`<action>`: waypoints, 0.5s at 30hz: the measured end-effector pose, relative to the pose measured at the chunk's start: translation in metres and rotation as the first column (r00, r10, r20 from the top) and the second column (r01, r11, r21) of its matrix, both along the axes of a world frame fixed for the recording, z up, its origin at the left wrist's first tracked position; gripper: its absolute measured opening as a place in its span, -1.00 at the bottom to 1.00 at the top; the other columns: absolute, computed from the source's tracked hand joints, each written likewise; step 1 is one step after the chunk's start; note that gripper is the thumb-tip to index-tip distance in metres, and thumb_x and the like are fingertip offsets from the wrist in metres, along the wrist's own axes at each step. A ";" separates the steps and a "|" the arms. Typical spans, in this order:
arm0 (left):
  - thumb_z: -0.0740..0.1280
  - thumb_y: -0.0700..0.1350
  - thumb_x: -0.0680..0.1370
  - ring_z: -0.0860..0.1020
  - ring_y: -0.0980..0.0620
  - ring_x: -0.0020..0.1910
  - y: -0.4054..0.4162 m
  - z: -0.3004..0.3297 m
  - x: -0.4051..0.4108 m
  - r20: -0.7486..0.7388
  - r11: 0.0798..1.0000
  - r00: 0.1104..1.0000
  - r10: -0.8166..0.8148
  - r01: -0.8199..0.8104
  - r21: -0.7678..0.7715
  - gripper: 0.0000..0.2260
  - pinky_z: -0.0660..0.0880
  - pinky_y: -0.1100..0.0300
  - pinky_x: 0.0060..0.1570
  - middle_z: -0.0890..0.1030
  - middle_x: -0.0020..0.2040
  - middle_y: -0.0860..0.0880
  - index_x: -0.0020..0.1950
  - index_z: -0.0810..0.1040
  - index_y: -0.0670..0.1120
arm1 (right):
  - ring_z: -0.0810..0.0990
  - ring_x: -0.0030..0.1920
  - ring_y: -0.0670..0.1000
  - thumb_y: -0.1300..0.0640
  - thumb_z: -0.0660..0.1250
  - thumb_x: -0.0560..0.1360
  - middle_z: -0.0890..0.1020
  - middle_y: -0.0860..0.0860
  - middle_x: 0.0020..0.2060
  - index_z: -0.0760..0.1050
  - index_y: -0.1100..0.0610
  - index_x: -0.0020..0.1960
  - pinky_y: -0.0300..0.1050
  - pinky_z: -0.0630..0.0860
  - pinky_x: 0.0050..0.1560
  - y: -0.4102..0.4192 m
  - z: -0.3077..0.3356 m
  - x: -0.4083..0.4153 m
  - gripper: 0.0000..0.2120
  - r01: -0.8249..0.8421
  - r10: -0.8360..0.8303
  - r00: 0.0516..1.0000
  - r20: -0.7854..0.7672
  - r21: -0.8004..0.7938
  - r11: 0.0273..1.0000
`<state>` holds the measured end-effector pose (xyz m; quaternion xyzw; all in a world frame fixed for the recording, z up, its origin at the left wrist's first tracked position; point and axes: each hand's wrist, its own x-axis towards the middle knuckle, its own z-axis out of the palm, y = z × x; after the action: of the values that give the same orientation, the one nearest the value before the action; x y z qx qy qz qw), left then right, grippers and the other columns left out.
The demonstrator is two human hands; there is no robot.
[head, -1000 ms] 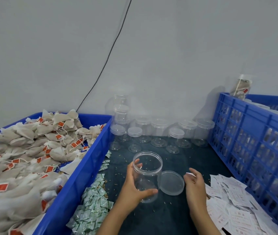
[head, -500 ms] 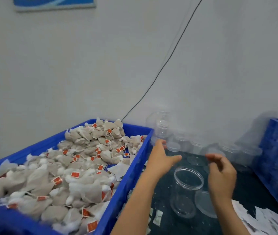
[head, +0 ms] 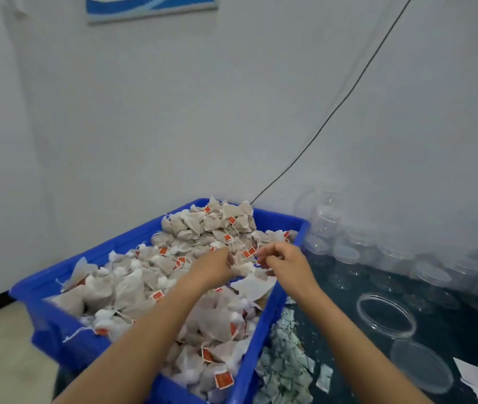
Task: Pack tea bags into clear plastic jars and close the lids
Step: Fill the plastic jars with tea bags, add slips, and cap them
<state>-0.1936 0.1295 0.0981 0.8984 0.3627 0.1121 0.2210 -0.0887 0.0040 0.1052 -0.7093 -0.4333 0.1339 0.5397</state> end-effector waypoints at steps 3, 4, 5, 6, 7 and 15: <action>0.36 -0.12 0.53 0.52 0.04 0.12 0.026 -0.014 -0.033 -0.161 0.998 0.987 -0.017 0.027 0.061 -0.78 0.50 0.12 0.16 0.55 0.18 0.00 0.18 0.52 -0.03 | 0.57 0.01 -0.01 0.28 0.20 0.56 0.60 0.00 -0.01 0.54 0.06 -0.06 -0.11 0.54 0.03 0.021 -0.007 -0.015 -0.80 -0.146 0.169 0.983 0.066 -0.267 0.953; 0.35 -0.13 0.54 0.51 0.05 0.13 0.032 -0.018 -0.040 -0.208 0.997 0.978 -0.025 0.038 0.062 -0.78 0.49 0.14 0.16 0.55 0.19 0.00 0.18 0.52 -0.02 | 0.55 0.01 -0.04 0.20 0.23 0.58 0.58 0.02 0.04 0.54 0.08 0.03 -0.18 0.51 -0.03 0.026 -0.007 -0.021 -0.87 -0.209 0.255 0.964 0.073 -0.378 0.902; 0.34 -0.13 0.54 0.51 0.05 0.13 0.036 -0.020 -0.045 -0.231 0.997 0.972 -0.033 0.048 0.059 -0.77 0.48 0.16 0.16 0.55 0.19 0.01 0.19 0.52 -0.02 | 0.53 0.01 -0.07 0.08 0.26 0.59 0.56 0.01 0.09 0.52 0.10 0.15 -0.24 0.47 -0.07 0.030 -0.008 -0.025 -0.82 -0.274 0.347 0.935 0.066 -0.483 0.831; 0.34 -0.13 0.54 0.51 0.06 0.13 0.040 -0.022 -0.047 -0.229 0.997 0.972 -0.044 0.057 0.052 -0.77 0.47 0.18 0.15 0.55 0.19 0.01 0.19 0.52 -0.02 | 0.52 0.04 -0.10 -0.05 0.29 0.56 0.53 0.01 0.15 0.46 0.10 0.26 -0.27 0.44 -0.07 0.033 -0.011 -0.028 -0.66 -0.340 0.430 0.902 0.033 -0.560 0.756; 0.34 -0.13 0.54 0.51 0.06 0.12 0.043 -0.023 -0.048 -0.207 0.997 0.977 -0.057 0.067 0.040 -0.77 0.47 0.19 0.14 0.56 0.18 0.02 0.20 0.52 -0.03 | 0.49 0.11 -0.10 -0.17 0.30 0.52 0.49 0.00 0.25 0.38 0.07 0.36 -0.26 0.42 -0.02 0.036 -0.014 -0.031 -0.50 -0.391 0.494 0.870 -0.001 -0.612 0.687; 0.23 -0.28 0.59 0.54 0.04 0.10 0.060 -0.020 -0.047 0.110 0.982 0.993 0.043 -0.022 -0.188 -0.82 0.48 0.09 0.21 0.57 0.10 -0.02 0.01 0.59 -0.09 | 0.36 0.31 0.03 -0.08 0.49 0.39 0.39 0.00 0.35 0.31 -0.09 0.42 0.04 0.35 0.33 0.055 -0.034 -0.061 -0.34 -0.406 0.689 0.672 0.271 -0.644 0.649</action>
<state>-0.2408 0.1895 0.0780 0.8599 0.3730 0.1324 0.3224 -0.1497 0.0593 0.0713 -0.6655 -0.7013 0.2250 0.1207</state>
